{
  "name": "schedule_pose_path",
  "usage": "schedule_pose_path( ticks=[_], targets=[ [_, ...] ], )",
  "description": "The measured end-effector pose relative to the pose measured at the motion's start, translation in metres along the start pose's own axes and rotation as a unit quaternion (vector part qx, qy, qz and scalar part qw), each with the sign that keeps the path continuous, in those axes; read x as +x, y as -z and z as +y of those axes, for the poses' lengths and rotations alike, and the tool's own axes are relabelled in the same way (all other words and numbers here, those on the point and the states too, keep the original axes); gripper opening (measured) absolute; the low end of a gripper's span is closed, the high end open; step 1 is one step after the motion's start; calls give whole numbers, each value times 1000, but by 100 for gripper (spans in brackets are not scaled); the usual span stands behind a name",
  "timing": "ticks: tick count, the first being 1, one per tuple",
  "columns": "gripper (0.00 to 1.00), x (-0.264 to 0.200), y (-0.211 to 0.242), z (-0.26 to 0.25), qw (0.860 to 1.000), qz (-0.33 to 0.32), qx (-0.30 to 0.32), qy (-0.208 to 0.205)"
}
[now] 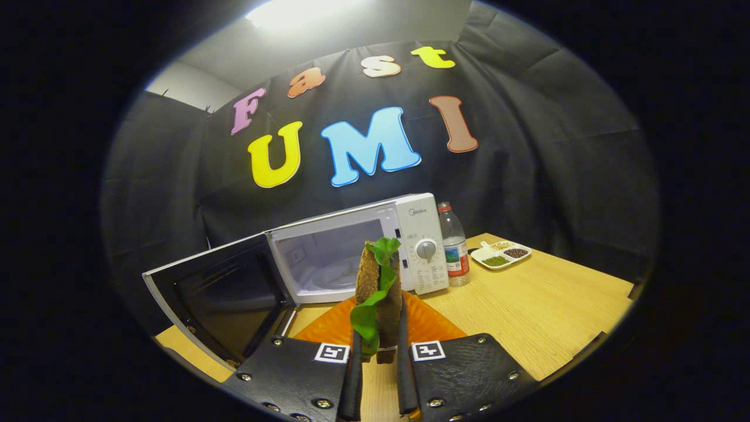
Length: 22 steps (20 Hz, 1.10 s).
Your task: Open the microwave, put the food inside, and close the microwave door.
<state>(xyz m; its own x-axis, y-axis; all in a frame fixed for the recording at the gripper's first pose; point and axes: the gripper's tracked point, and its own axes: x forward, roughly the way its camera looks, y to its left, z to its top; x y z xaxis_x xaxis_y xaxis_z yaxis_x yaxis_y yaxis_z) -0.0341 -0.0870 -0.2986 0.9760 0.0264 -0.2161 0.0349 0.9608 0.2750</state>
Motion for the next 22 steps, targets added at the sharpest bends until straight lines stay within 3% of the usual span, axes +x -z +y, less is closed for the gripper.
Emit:
schedule_pose_path(
  ticks=[12,22],
  targets=[
    [24,109,-5,75,996,8,-85,-11],
    [24,207,15,103,994,33,-107,-14]
  ],
)
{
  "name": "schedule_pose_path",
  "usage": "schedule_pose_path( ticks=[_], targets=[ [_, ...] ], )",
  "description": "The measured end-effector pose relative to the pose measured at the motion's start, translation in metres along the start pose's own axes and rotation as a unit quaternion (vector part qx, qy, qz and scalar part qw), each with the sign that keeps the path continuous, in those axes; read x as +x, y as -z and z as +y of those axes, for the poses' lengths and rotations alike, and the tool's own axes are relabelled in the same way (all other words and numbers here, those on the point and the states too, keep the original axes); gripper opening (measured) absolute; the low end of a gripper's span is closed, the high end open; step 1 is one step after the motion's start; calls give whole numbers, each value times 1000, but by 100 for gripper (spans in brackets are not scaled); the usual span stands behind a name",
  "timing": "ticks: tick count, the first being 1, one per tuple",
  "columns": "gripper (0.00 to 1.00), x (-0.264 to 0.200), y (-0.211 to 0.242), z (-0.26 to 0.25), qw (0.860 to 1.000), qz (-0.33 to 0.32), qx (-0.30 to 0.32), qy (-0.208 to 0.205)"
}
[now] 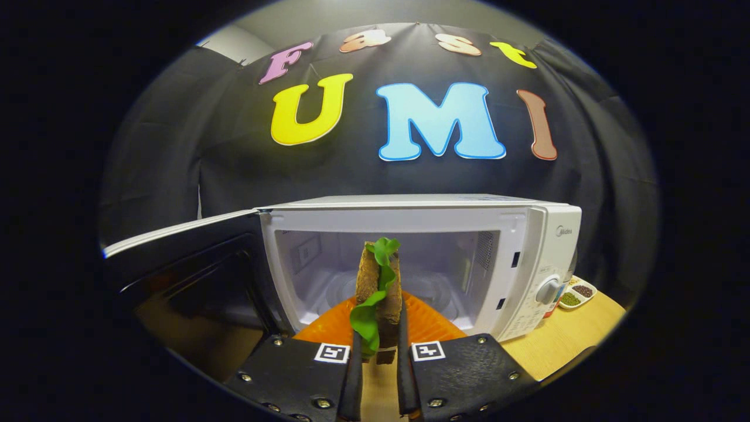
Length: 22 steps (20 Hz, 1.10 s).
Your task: Open the microwave, put the food inside, and close the microwave door.
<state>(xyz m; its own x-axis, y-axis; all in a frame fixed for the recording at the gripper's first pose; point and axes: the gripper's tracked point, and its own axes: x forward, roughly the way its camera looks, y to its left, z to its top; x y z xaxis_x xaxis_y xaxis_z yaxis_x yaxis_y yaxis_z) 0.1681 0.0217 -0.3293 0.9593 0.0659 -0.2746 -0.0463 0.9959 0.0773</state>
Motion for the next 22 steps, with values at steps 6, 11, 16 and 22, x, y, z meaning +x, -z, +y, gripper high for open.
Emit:
schedule_pose_path(
  ticks=[6,11,16,22],
  targets=[
    [24,60,-4,14,1000,5,2,-8],
    [24,103,-1,27,999,9,20,-25],
    [28,123,-2,11,1000,1,-3,-6],
    [65,137,3,-60,991,-1,-81,110]
  ],
)
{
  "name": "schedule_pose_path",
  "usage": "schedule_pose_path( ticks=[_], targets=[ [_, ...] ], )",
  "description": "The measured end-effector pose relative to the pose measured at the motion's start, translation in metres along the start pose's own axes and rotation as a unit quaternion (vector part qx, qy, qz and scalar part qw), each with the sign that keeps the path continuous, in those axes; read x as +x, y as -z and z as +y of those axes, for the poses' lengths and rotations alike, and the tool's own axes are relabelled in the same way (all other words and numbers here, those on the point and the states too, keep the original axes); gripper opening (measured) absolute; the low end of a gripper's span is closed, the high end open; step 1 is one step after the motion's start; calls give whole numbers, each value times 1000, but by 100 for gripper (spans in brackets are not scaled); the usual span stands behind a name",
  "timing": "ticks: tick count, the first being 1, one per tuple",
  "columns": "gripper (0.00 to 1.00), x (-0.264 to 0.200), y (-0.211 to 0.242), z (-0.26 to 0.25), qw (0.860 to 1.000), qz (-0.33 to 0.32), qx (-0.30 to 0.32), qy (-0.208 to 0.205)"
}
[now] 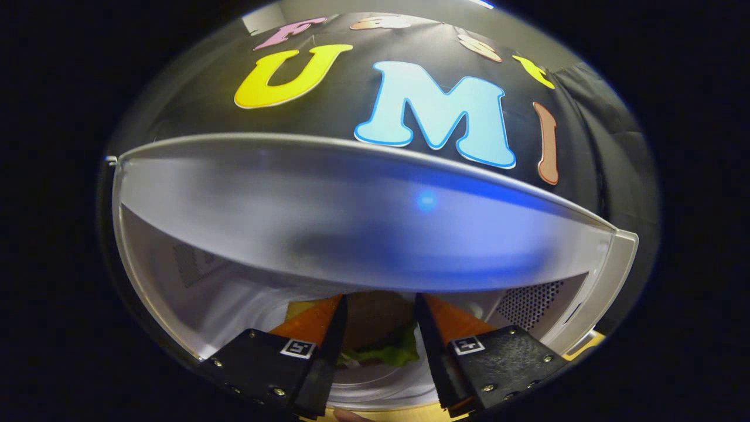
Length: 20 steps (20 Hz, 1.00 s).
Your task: Open the microwave, put the food inside, and close the microwave door.
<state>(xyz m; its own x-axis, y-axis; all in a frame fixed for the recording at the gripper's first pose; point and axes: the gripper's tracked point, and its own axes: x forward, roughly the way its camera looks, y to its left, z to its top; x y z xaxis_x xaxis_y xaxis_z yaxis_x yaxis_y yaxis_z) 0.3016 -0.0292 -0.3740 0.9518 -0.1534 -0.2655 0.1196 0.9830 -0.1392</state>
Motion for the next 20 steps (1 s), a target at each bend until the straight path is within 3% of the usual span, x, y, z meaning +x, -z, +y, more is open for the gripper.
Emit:
schedule_pose_path(
  ticks=[5,12,20],
  targets=[
    [68,-25,14,25,995,50,38,-80],
    [68,-85,-2,27,993,32,20,-114],
    [67,-186,-42,23,984,-18,16,-174]
  ],
)
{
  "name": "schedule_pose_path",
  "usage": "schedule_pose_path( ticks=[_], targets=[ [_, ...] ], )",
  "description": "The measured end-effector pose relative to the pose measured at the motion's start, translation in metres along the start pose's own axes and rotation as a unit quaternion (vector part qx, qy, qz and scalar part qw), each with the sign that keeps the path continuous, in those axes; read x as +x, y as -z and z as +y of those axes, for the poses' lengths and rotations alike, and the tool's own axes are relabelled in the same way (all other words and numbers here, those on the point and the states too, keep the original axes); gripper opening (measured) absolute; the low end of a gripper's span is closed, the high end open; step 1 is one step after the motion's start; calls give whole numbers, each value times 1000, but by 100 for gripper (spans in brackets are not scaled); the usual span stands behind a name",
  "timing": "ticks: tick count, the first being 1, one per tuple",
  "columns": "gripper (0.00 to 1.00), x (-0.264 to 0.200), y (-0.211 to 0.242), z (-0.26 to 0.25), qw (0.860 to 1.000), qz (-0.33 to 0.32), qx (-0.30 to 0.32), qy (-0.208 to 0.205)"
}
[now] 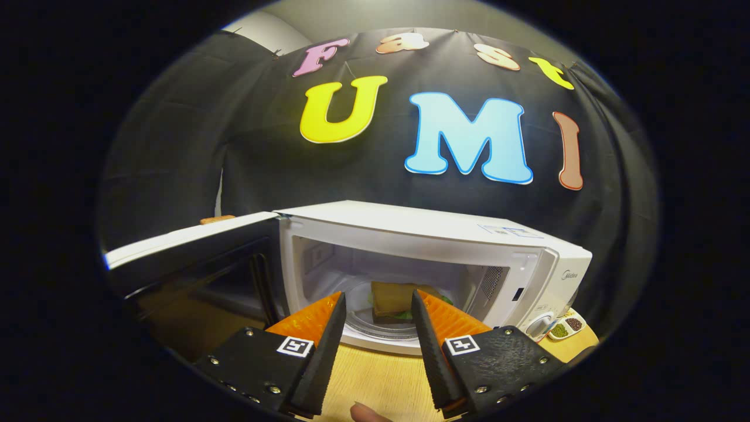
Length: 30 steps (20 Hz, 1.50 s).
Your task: Open the microwave, put the food inside, and close the microwave door.
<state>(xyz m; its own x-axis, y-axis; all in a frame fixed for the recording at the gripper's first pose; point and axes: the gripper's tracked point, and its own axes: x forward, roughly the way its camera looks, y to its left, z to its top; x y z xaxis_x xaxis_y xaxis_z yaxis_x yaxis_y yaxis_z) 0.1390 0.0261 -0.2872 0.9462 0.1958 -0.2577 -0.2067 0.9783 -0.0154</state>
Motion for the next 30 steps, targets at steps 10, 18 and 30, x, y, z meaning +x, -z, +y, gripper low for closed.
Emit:
schedule_pose_path(
  ticks=[10,18,30],
  targets=[
    [75,-152,-64,74,987,-88,-22,-134],
    [77,-231,-71,157,962,-114,-4,-248],
    [77,-248,-11,267,932,-104,-42,-345]
  ],
)
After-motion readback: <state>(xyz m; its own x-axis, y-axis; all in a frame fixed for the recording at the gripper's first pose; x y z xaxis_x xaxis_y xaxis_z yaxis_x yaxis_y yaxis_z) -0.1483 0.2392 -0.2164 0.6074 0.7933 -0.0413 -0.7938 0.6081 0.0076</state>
